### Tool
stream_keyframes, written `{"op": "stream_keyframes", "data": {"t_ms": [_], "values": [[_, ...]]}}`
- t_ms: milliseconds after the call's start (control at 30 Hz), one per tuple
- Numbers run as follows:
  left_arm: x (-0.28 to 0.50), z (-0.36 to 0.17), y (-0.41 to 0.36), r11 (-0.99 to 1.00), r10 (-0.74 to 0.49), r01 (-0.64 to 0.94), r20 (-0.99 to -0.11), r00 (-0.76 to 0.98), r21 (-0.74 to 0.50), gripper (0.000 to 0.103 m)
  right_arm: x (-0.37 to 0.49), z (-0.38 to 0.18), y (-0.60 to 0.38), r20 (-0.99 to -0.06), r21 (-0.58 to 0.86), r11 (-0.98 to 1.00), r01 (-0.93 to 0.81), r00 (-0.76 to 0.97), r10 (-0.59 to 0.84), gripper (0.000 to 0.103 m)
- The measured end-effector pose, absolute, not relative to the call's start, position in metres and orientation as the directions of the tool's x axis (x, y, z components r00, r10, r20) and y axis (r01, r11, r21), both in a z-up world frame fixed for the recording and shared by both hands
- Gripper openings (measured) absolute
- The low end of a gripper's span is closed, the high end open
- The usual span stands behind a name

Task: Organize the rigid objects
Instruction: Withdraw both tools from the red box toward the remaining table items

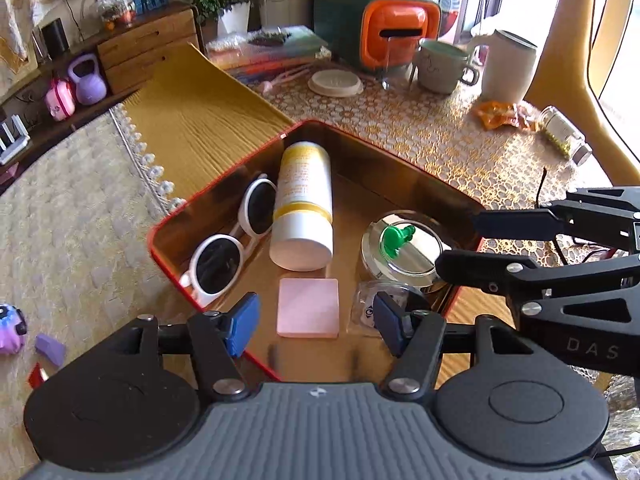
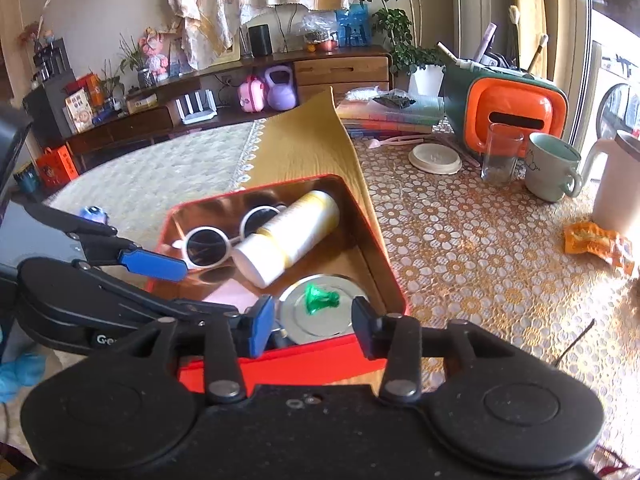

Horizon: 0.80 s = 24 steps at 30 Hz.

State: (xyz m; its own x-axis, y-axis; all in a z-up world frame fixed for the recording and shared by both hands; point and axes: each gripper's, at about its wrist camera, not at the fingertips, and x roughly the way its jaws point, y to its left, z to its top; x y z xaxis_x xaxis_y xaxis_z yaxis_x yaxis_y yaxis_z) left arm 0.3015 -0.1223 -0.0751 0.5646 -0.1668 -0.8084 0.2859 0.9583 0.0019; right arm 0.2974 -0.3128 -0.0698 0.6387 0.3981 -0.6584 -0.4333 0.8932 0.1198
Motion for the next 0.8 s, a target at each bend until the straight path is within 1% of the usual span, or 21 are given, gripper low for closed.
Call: {"op": "stream_keyframes", "data": {"t_ms": [67,200,267,533,633,667,767,800], "values": [[0.295,-0.069,-0.119,0.959,-0.169,0.283,-0.797,0.58,0.002,0.062,0.291,-0.065,-0.312,-0.656,0.122,0.892,-0.434,0.64,0.401,0.05],[0.279,-0.055,-0.111,0.958,-0.186,0.286,-0.774,0.606,-0.007,0.062,0.28,-0.056,-0.312,-0.647,0.126,0.888,-0.442,0.642,0.412,0.052],[0.271,-0.049,-0.106,0.958,-0.198,0.286,-0.763,0.615,-0.018,0.062,0.274,-0.052,-0.31,-0.642,0.13,0.886,-0.444,0.644,0.417,0.055],[0.241,-0.028,-0.084,0.959,-0.232,0.278,-0.727,0.646,-0.06,0.062,0.248,-0.034,-0.299,-0.621,0.135,0.869,-0.476,0.643,0.449,0.056],[0.23,-0.022,-0.073,0.961,-0.235,0.268,-0.715,0.658,-0.069,0.062,0.238,-0.029,-0.293,-0.611,0.136,0.86,-0.491,0.642,0.463,0.063],[0.226,-0.021,-0.07,0.961,-0.237,0.266,-0.712,0.661,-0.073,0.062,0.235,-0.027,-0.291,-0.608,0.135,0.857,-0.497,0.642,0.467,0.064],[0.216,-0.017,-0.057,0.964,-0.234,0.252,-0.701,0.674,-0.08,0.067,0.227,-0.025,-0.283,-0.605,0.142,0.849,-0.51,0.634,0.482,0.064],[0.212,-0.016,-0.052,0.966,-0.231,0.247,-0.698,0.678,-0.08,0.068,0.225,-0.024,-0.28,-0.604,0.145,0.846,-0.513,0.631,0.487,0.064]]}}
